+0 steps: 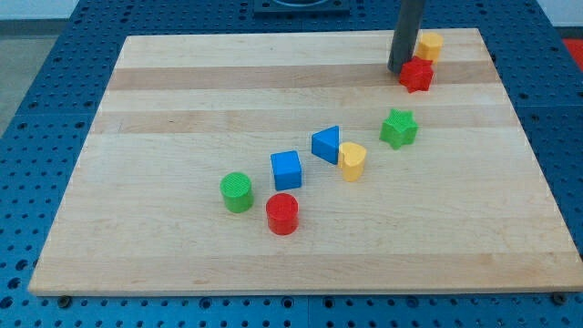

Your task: Place your arm at the top of the green star

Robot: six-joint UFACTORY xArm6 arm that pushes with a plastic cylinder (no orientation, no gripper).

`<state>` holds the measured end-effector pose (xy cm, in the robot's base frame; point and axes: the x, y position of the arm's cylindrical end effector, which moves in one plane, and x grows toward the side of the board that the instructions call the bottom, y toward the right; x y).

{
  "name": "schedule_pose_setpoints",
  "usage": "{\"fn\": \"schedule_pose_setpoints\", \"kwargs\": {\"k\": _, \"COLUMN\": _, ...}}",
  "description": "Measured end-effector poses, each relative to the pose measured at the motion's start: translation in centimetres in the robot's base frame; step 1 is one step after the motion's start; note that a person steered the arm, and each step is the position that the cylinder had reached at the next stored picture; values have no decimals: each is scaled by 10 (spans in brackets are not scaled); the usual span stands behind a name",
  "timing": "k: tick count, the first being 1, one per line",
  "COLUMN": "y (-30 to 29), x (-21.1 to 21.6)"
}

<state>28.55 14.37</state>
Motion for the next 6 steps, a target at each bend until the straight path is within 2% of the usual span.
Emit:
{"fn": "schedule_pose_setpoints", "kwargs": {"k": 4, "y": 11, "x": 32}}
{"fn": "schedule_pose_setpoints", "kwargs": {"k": 6, "y": -44, "x": 88}}
